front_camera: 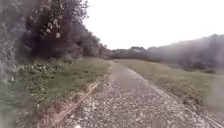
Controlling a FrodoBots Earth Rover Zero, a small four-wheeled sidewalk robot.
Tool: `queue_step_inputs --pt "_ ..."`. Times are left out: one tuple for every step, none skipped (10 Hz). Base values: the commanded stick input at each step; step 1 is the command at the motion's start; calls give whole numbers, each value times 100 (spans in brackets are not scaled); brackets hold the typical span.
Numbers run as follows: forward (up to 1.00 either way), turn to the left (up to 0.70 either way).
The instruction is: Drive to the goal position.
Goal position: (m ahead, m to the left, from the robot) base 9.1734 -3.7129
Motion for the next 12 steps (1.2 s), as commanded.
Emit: queue_step_inputs --pt "70 -12" --pt "70 -12" --pt "70 -12" --pt "70 -12" --pt "70 -12" --pt "70 -12" --pt "70 -12" --pt "70 -12" --pt "70 -12" --pt "70 -12" --pt "70 -12" --pt "70 -12"
